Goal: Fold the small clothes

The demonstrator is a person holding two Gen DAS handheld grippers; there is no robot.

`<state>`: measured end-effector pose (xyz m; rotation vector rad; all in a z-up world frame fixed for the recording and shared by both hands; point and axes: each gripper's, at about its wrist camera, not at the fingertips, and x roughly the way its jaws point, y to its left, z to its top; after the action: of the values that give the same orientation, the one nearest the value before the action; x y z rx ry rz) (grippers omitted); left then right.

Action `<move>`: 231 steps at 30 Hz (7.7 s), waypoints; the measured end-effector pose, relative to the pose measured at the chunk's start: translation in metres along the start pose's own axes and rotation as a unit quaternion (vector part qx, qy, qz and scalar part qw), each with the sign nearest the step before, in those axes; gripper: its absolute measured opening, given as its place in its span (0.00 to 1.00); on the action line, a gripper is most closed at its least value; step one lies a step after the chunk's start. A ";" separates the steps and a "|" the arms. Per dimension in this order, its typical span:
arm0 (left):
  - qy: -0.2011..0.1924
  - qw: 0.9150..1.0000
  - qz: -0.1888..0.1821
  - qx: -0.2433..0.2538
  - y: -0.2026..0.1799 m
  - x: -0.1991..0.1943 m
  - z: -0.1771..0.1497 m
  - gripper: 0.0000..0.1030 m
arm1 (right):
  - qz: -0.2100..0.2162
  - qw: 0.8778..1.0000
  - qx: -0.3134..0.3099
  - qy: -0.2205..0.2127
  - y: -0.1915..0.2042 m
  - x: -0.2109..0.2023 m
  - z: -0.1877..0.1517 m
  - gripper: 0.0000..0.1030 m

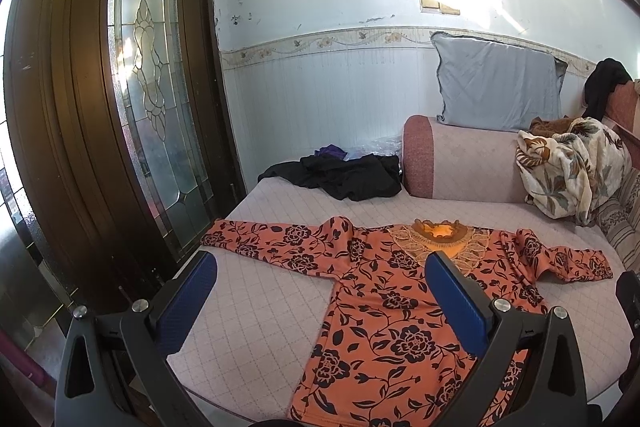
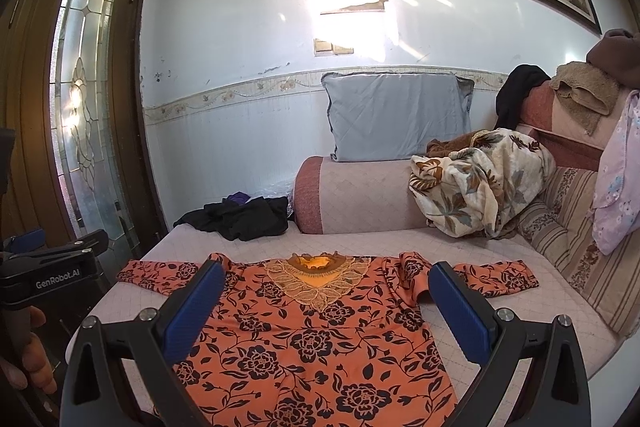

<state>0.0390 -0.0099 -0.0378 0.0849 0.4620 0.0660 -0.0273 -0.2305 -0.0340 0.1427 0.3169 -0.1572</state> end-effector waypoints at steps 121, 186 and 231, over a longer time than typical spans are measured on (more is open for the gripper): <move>0.212 0.958 0.136 -0.137 0.067 0.355 -0.058 1.00 | 0.290 0.874 0.272 0.278 0.036 0.418 -0.097 0.84; 0.154 0.964 -0.209 -0.051 -0.052 0.342 0.058 0.06 | 0.168 0.908 0.304 0.233 -0.123 0.392 -0.108 0.30; 0.277 0.953 -0.073 -0.099 -0.032 0.406 -0.099 0.36 | 0.062 0.947 -0.006 0.314 -0.006 0.468 -0.123 0.06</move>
<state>0.3585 -0.0015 -0.3084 -0.1717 1.0200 -0.0113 0.3739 -0.2779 -0.2998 0.1991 0.9433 0.0210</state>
